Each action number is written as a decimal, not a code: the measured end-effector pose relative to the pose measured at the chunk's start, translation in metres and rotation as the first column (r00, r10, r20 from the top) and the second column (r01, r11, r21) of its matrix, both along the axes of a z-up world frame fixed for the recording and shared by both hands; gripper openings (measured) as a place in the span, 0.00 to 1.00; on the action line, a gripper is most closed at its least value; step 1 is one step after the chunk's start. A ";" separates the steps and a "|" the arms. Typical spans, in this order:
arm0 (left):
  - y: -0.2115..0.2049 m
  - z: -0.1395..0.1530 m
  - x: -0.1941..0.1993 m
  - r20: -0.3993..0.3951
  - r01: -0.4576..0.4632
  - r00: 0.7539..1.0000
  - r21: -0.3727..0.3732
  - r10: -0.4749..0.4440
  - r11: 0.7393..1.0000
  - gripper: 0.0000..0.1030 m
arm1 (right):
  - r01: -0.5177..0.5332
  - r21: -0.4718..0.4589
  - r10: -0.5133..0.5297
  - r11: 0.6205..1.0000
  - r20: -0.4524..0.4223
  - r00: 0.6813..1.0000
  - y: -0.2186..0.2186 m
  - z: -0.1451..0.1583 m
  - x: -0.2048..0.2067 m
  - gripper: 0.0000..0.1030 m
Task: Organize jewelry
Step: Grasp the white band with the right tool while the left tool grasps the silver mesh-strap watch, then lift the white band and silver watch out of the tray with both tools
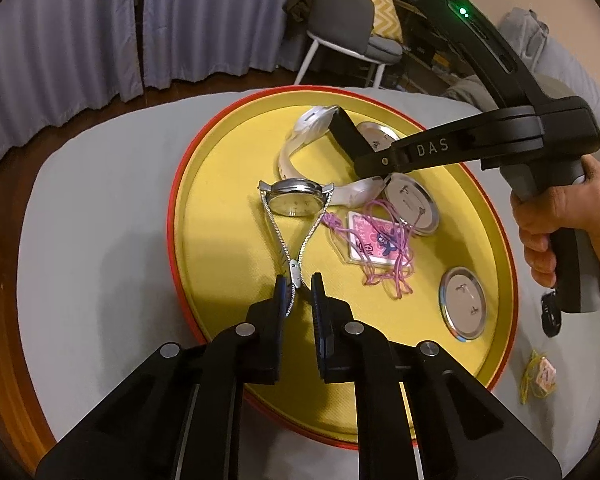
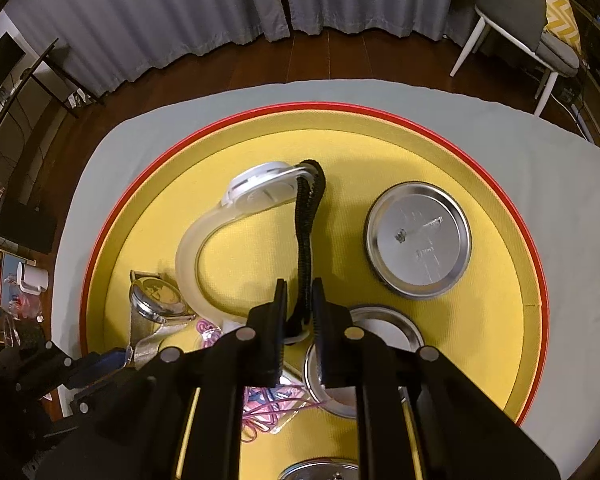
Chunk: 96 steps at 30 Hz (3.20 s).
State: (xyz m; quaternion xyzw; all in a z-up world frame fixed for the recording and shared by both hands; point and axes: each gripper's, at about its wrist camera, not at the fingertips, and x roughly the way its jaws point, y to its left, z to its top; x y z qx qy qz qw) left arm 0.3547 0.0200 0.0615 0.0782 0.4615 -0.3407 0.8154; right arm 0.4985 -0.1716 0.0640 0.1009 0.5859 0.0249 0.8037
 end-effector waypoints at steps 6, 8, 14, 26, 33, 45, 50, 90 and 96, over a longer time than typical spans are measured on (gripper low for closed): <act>-0.008 -0.004 0.001 0.010 -0.001 1.000 0.066 0.000 0.998 0.51 | 0.002 0.004 -0.002 1.000 0.003 1.000 0.002 -0.001 -0.002 0.12; -0.013 -0.006 -0.002 0.027 0.008 1.000 0.090 -0.010 0.996 0.56 | -0.001 0.003 0.001 1.000 0.003 1.000 0.002 -0.001 -0.003 0.12; -0.021 -0.012 -0.003 0.051 -0.018 0.999 0.126 0.011 0.992 0.41 | 0.005 0.022 -0.006 1.000 0.006 1.000 0.000 -0.003 -0.007 0.12; -0.016 -0.011 -0.007 0.021 -0.004 1.000 0.085 0.003 0.996 0.07 | 0.010 0.038 -0.011 0.999 0.010 1.000 -0.004 -0.005 -0.010 0.12; -0.011 -0.007 -0.013 0.040 0.008 0.999 0.109 -0.013 0.994 0.06 | 0.014 0.054 -0.015 0.998 0.016 1.000 -0.010 -0.004 -0.014 0.12; -0.011 0.035 -0.022 0.114 0.006 0.993 0.105 -0.018 0.994 0.06 | 0.029 0.072 -0.034 0.997 0.069 0.997 -0.023 0.027 -0.021 0.12; -0.015 0.046 -0.028 0.131 0.011 0.991 0.116 -0.026 0.993 0.04 | 0.031 0.074 -0.038 0.997 0.085 0.996 -0.029 0.037 -0.028 0.12; 0.011 0.154 -0.144 0.267 -0.020 0.964 0.074 0.000 0.997 0.03 | -0.043 0.102 0.008 0.994 0.315 0.949 -0.030 0.159 -0.147 0.12; 0.008 0.161 -0.199 0.299 -0.017 0.954 0.061 -0.002 0.998 0.03 | -0.054 0.099 0.015 0.994 0.362 0.932 -0.027 0.178 -0.197 0.12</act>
